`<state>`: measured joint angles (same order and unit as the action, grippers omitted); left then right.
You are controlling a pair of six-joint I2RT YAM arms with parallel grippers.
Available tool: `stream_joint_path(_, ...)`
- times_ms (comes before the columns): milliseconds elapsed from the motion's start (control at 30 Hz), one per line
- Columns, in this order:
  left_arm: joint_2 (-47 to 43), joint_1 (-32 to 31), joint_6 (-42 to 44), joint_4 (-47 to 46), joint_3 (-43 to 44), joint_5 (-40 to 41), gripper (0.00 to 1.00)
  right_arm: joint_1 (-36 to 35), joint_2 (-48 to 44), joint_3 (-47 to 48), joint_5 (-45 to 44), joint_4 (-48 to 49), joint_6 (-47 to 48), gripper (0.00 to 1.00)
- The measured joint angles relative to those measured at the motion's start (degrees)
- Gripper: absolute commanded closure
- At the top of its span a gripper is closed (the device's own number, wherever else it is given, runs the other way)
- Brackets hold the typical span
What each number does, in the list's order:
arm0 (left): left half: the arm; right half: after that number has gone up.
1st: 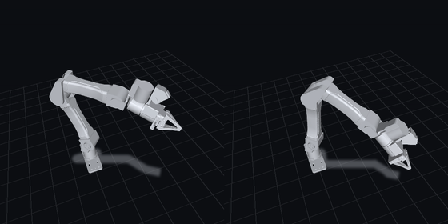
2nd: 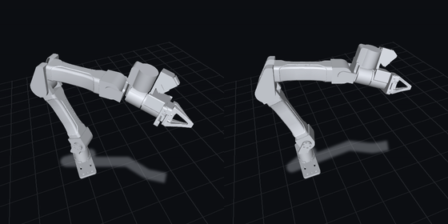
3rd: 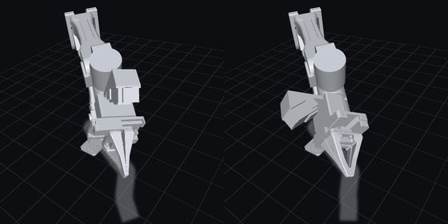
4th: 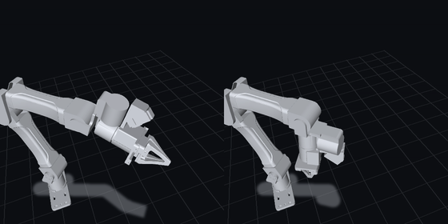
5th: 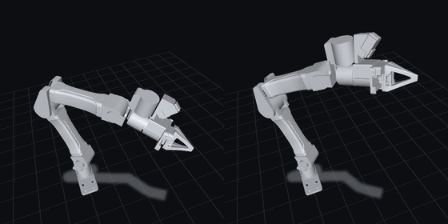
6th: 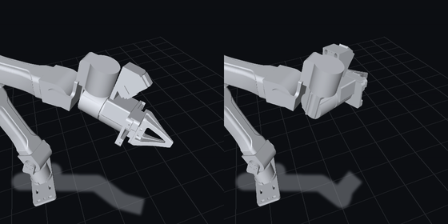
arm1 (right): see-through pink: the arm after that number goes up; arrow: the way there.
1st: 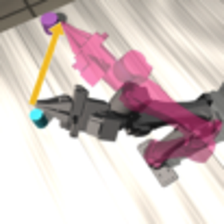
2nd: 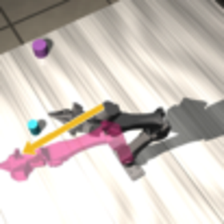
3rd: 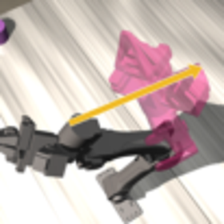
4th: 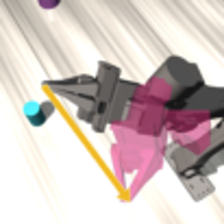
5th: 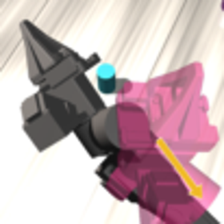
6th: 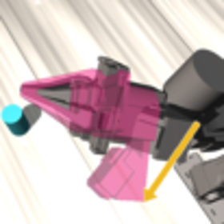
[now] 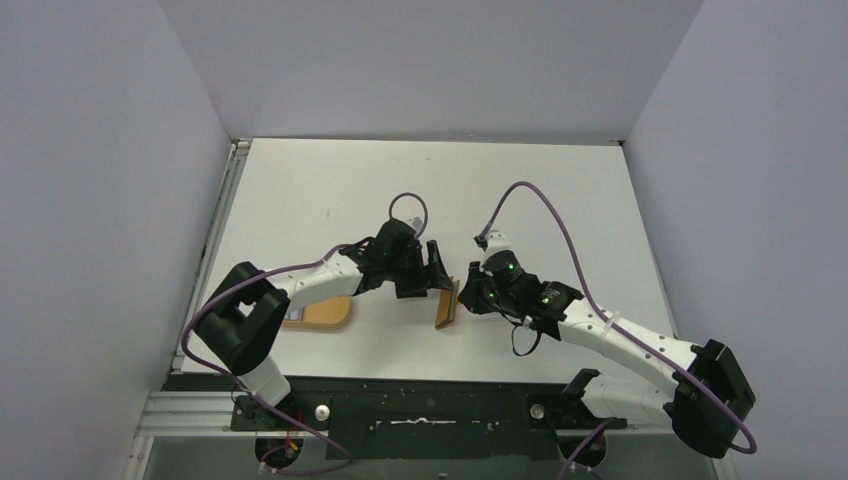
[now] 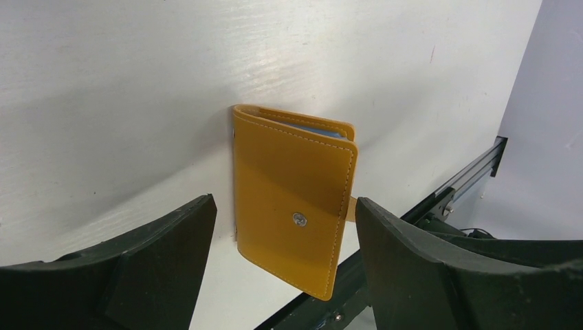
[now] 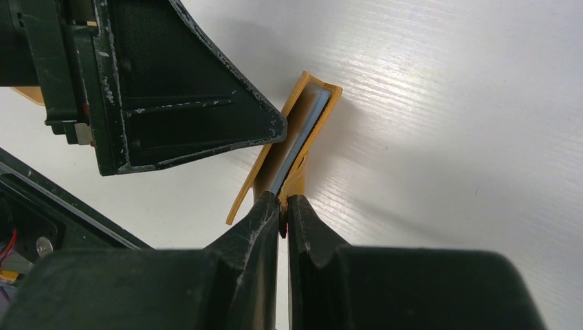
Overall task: Put the credit cards into the card holder
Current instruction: Open the card holder at the center of the board.
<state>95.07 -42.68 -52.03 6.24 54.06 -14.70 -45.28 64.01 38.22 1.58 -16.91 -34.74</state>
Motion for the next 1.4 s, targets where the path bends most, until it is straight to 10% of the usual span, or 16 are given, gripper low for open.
stream_joint_path(300,0.0,-0.2,0.1,0.0,0.0,0.1,0.28,0.2,0.0,0.0,0.2,0.2,0.0,1.00)
stream_joint_path(1067,0.0,-0.9,3.4,2.7,2.3,2.9,0.99,0.2,-0.1,0.0,-0.9,-0.2,0.0,1.00)
stream_joint_path(1400,-0.2,-0.9,4.7,4.2,2.3,5.0,1.00,0.2,-2.2,-2.7,-5.9,-2.2,-1.9,1.00)
